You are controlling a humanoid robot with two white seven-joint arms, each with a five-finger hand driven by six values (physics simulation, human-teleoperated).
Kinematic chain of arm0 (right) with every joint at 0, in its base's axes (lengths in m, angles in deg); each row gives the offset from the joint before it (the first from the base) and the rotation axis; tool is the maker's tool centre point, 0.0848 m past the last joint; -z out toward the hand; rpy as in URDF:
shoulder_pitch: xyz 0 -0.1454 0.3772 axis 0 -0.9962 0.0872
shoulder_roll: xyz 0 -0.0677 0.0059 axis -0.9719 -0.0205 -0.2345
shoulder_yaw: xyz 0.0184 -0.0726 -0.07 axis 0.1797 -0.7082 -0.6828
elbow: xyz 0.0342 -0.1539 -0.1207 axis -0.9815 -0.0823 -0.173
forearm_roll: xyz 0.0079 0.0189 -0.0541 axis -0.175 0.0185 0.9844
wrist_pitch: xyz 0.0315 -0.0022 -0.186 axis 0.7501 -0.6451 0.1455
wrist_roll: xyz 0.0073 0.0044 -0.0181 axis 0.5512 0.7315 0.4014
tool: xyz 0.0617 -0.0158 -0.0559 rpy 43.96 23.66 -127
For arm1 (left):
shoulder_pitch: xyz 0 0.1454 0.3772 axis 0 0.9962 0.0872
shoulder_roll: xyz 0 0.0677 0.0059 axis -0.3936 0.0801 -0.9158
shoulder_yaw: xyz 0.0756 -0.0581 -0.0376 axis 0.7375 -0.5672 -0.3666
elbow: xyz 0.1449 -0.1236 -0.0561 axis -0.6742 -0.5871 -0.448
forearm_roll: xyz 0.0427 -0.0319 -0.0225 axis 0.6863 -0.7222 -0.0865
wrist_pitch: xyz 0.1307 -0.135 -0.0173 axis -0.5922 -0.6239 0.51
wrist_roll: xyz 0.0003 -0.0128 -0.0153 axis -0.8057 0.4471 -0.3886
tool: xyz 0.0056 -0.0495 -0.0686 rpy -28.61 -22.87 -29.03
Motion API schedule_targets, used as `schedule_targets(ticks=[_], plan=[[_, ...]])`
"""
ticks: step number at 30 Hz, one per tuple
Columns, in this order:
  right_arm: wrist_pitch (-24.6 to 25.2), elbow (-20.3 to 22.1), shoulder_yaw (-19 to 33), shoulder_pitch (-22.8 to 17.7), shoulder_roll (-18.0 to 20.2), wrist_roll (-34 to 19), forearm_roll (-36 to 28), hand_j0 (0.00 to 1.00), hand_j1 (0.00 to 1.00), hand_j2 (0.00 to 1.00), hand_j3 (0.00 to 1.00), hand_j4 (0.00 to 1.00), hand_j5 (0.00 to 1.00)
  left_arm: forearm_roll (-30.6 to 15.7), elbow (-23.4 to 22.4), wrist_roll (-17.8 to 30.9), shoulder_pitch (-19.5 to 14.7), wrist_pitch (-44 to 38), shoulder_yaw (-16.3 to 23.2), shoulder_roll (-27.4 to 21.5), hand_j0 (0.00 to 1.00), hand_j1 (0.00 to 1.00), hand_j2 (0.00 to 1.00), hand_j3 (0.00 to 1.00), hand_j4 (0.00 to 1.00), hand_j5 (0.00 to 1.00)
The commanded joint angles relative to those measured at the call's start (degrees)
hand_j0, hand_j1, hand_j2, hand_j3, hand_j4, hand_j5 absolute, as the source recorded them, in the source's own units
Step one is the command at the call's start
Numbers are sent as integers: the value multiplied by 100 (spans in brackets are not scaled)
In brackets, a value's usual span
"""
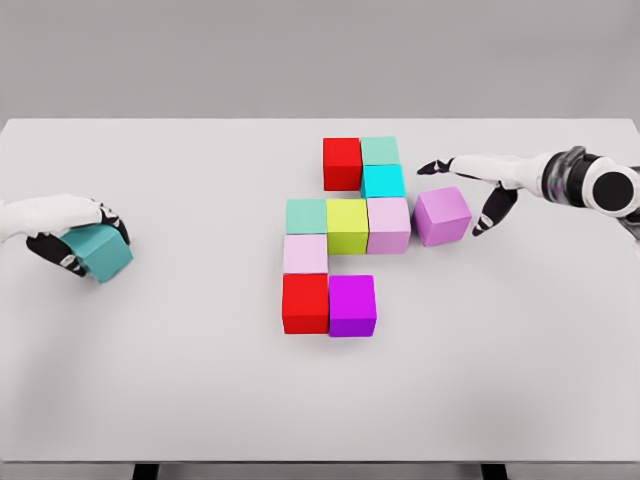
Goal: Assemble the squares on the desktop into the number 2
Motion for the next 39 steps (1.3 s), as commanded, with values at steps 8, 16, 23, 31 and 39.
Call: schedule_targets(ticks=[8,16,23,31,39], plan=[[-59,-342,-4,18,-177,2,94,100,100,100,100,100,100,-623,102,-340,-26,-192,0,76,32,32,32,32,32,32],[-190,-483,-4,35,-255,2,94,100,100,100,100,100,100,-791,1271,-331,-228,-2705,-9,717,31,31,31,31,31,31],[-252,-553,-21,35,-273,2,94,100,100,100,100,100,100,-747,1236,-322,-641,-4569,-18,1728,31,31,31,31,31,31],[-305,-553,-136,35,-326,2,94,100,100,100,100,100,100,-720,252,-322,-1362,-5783,0,3028,29,29,29,29,29,29],[-287,-614,-188,35,-361,2,94,100,100,100,100,100,100,-720,-1190,-612,-1793,-5800,-17,4039,29,29,29,29,29,29]])
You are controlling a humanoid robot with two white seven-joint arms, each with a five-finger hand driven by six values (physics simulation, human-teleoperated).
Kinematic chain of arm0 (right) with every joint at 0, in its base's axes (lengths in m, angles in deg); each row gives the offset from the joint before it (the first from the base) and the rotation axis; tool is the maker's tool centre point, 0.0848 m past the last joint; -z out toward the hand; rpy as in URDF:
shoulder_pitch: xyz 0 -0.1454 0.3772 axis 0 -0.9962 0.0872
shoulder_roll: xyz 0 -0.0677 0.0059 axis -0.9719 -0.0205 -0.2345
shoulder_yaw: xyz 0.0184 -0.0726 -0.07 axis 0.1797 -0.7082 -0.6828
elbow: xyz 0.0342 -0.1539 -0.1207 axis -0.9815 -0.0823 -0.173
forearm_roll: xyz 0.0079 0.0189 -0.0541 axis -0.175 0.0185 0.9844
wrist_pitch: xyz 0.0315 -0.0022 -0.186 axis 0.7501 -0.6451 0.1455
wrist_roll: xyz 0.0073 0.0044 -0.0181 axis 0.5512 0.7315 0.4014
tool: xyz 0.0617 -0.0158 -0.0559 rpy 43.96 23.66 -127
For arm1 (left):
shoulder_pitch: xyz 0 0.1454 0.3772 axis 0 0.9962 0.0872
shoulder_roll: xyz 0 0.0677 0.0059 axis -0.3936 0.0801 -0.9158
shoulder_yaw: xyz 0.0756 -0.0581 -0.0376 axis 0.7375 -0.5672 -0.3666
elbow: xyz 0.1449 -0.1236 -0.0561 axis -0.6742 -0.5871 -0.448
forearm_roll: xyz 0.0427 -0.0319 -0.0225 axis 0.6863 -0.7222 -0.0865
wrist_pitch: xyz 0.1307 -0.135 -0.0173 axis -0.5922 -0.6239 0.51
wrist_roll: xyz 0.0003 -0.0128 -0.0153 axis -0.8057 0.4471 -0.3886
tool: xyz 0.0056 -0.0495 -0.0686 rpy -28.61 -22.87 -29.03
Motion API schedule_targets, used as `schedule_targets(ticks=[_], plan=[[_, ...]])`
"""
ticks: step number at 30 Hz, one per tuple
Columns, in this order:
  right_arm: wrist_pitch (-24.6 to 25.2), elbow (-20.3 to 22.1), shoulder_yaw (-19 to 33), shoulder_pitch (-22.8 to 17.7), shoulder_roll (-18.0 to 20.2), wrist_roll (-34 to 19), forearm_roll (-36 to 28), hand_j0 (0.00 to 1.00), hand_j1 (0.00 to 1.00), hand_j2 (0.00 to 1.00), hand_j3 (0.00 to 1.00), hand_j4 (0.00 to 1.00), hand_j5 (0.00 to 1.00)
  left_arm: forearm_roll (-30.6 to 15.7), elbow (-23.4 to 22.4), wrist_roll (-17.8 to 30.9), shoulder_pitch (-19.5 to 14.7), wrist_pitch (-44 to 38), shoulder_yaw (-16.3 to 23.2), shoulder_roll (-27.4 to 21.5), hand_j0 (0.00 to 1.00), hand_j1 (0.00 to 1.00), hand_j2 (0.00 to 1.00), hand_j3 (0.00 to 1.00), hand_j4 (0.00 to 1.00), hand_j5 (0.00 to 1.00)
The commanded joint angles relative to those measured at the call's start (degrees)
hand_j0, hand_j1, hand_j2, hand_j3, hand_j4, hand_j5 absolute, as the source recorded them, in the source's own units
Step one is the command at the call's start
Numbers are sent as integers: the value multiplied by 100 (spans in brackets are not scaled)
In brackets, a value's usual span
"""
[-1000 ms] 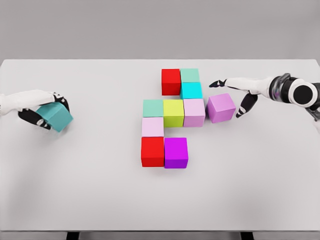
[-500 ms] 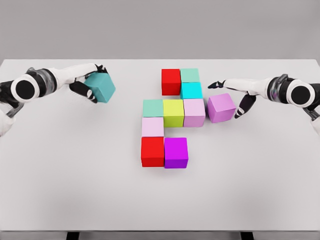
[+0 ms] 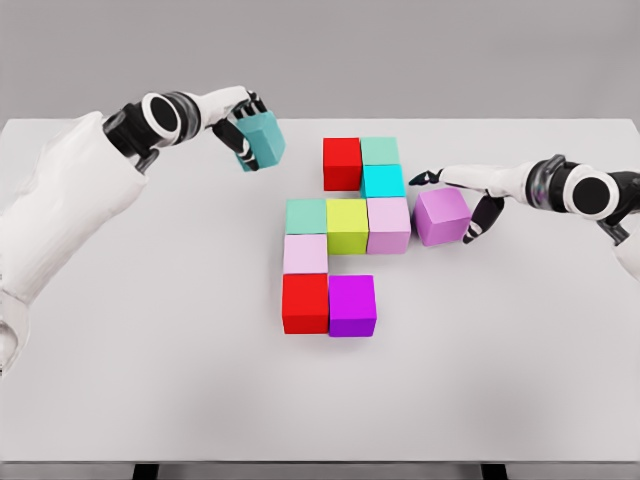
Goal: Assemble the squares on the desktop into the number 2
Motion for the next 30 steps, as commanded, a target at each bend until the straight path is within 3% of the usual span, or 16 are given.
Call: schedule_targets(ticks=[1,5,7,10,16,20,23,27,30], plan=[[-8,-46,-35,0,-6,1,0,100,100,100,100,100,100,3,-330,-144,0,-12,-14,313,29,29,29,29,29,29],[-17,-98,-35,0,-23,1,0,100,100,100,100,100,100,11,-541,-162,-79,-30,-5,621,29,29,29,29,29,29],[-17,-98,-35,0,-23,1,0,100,100,100,100,100,100,38,-541,-398,-79,-231,30,753,29,29,29,29,29,29],[-26,-90,-27,17,-23,1,9,92,92,92,92,92,92,653,-550,-636,-79,-656,22,1060,29,29,29,29,29,29],[-149,-90,-26,18,-23,1,9,82,82,82,82,82,82,925,-700,-742,-79,-656,30,1078,28,28,28,28,28,28],[-149,-90,-26,18,-23,1,17,82,82,82,82,82,82,1136,-691,-918,-70,-656,48,1210,28,28,28,28,28,28],[-149,-98,-26,18,-14,1,17,80,80,80,80,80,80,1163,-673,-1023,-53,-656,101,1219,28,28,28,28,28,28],[-202,-134,-26,18,-6,1,17,69,69,69,69,69,69,1163,-620,-1041,0,-656,180,1210,29,29,29,29,29,29],[-210,-134,-26,18,3,1,17,69,69,69,69,69,69,1163,-428,-1049,26,-656,189,1158,29,29,29,29,29,29]])
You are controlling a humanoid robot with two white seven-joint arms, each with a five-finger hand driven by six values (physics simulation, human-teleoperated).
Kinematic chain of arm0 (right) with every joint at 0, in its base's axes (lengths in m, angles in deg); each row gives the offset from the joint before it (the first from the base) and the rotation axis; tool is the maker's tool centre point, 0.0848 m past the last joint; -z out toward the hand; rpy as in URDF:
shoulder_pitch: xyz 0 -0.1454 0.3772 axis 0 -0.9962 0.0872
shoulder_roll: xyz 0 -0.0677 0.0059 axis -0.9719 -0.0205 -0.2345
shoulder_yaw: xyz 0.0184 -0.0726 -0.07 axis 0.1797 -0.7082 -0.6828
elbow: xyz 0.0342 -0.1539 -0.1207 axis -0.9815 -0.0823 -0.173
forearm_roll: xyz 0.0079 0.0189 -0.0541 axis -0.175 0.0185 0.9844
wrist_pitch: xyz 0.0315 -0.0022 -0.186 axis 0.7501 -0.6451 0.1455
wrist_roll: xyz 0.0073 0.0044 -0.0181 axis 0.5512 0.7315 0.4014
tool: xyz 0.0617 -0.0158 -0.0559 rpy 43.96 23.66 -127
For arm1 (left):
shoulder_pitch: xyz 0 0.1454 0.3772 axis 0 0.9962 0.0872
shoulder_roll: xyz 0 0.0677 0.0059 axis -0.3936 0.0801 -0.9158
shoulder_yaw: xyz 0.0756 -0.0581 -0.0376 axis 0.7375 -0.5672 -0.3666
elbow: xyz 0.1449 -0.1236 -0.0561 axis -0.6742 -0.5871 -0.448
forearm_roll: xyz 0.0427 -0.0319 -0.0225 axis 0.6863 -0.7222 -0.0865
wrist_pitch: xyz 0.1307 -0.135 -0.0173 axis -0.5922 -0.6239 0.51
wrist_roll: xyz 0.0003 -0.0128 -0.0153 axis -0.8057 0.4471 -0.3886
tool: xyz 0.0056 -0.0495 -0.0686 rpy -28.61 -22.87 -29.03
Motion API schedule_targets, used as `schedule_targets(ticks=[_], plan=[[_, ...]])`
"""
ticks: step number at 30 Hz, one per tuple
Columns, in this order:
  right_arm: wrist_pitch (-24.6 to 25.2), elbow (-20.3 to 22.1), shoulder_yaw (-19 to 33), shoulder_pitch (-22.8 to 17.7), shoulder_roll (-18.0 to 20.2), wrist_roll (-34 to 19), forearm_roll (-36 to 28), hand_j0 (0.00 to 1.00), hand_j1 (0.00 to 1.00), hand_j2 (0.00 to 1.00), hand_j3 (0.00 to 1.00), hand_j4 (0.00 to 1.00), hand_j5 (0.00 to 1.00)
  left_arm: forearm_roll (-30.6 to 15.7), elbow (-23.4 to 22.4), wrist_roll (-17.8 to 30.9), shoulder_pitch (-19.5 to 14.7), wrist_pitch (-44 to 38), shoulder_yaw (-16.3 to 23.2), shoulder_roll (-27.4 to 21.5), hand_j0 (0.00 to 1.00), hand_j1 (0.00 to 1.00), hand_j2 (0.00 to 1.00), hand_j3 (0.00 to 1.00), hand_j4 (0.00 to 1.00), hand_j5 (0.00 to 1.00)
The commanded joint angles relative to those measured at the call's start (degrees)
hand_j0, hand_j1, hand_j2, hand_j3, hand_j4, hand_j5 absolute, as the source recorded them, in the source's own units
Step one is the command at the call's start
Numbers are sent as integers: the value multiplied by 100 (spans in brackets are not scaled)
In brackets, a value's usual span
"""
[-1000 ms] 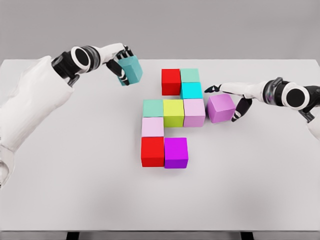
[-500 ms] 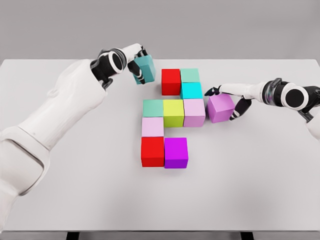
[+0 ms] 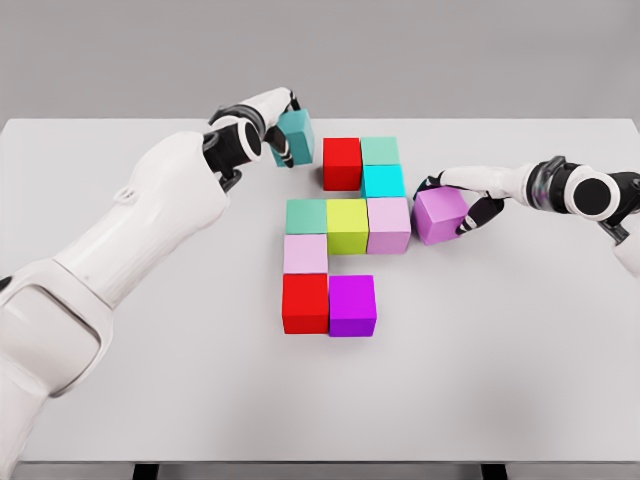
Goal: Assemble the squares on the desktop into the number 2
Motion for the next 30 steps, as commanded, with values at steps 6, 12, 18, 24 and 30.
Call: schedule_targets(ticks=[6,12,18,24,30], plan=[[-117,-6,7,0,36,13,-1,69,69,69,69,69,69,11,1063,-29,185,10,329,-233,30,30,30,30,30,30],[-293,-6,51,0,176,13,-10,69,69,69,69,69,69,11,1054,-55,185,10,329,-312,30,30,30,30,30,30],[-521,-6,78,-18,247,13,-28,69,69,69,69,69,69,11,1046,-64,193,10,329,-312,31,31,31,31,31,31],[-1646,3,130,-53,686,13,-72,72,72,72,72,72,72,11,1037,-187,229,10,487,-312,31,31,31,31,31,31],[-3494,20,122,-167,1082,13,-63,72,72,72,72,72,72,2,1063,-187,237,10,496,-312,35,35,35,35,35,35]])
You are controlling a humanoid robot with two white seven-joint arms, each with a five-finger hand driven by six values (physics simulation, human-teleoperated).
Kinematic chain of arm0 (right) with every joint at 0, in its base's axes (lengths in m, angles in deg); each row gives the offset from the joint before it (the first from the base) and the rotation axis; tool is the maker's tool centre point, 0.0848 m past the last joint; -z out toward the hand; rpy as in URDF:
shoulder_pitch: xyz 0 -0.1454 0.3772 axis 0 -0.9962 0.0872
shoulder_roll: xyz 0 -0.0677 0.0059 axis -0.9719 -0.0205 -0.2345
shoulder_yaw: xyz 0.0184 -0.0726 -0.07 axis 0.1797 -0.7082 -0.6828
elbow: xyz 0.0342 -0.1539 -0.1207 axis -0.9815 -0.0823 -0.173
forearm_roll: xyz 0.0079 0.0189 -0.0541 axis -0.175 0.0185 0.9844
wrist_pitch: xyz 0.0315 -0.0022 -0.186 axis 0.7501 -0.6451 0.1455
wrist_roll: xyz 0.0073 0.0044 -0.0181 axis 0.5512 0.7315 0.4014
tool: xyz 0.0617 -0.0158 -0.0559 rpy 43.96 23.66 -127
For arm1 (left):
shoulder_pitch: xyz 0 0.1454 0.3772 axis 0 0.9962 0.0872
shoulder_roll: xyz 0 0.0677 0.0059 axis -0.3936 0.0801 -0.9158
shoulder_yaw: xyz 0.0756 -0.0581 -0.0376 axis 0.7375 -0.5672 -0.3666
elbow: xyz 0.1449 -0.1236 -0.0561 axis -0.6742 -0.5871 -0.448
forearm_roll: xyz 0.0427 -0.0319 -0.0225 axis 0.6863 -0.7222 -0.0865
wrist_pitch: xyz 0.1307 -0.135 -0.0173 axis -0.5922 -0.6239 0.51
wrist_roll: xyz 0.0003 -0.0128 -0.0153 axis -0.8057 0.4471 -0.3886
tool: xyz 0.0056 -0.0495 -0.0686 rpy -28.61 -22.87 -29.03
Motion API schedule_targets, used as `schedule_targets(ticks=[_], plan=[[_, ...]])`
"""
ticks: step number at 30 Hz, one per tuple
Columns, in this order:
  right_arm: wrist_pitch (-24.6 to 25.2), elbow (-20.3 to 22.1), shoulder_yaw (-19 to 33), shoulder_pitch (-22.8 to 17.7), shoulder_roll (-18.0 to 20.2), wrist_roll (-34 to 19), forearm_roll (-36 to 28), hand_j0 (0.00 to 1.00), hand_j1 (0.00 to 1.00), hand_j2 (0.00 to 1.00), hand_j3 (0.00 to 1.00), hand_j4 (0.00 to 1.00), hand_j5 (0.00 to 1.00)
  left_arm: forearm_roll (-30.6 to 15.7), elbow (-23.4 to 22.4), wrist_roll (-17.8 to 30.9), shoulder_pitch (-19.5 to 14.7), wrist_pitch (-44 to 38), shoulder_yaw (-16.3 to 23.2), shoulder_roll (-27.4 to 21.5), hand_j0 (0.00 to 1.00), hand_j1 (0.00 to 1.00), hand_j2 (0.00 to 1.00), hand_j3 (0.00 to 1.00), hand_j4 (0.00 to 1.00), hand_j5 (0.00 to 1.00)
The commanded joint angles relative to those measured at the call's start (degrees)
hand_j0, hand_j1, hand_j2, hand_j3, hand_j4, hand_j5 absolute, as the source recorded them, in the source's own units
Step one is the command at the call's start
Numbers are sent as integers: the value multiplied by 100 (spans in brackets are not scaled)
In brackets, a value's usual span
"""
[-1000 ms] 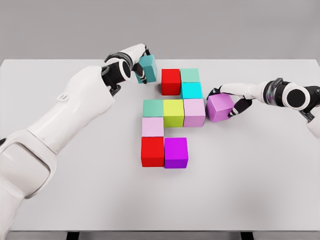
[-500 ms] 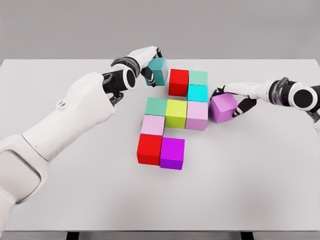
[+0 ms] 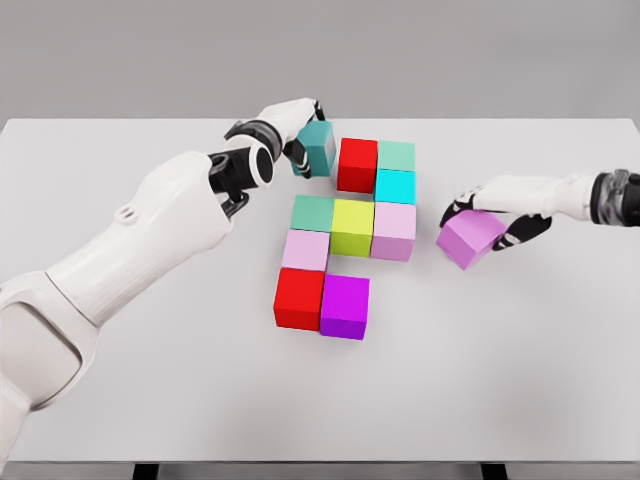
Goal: Assemble the squares on the desktop into the number 2
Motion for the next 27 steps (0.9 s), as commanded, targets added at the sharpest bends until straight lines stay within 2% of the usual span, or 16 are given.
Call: schedule_targets(ticks=[1,4,8,10,13,18,27], plan=[[-543,16,2,-9,106,2,-23,72,72,72,72,72,72,17,9,-15,-9,9,11,-1,35,35,35,35,35,35],[-543,174,-6,-53,229,2,-5,72,72,72,72,72,72,17,9,-15,-9,9,108,-9,41,41,41,41,41,41],[-543,780,-6,-211,562,2,12,72,72,72,72,72,72,8,9,-15,-9,9,161,-9,47,47,47,47,47,47],[-543,921,-6,-255,659,2,4,72,72,72,72,72,72,8,9,-15,-9,9,161,-1,49,49,49,49,49,49],[-543,1351,-15,-413,677,2,12,72,72,72,72,72,72,8,-17,-15,-9,9,161,-10,55,55,55,55,55,55],[-543,2063,-59,-545,633,2,12,72,72,72,72,72,72,8,-26,-15,-18,9,161,-1,56,56,56,56,56,56],[-543,2116,-68,-536,282,2,12,73,73,73,73,73,73,8,-184,-24,-18,9,161,-1,58,58,58,58,58,58]])
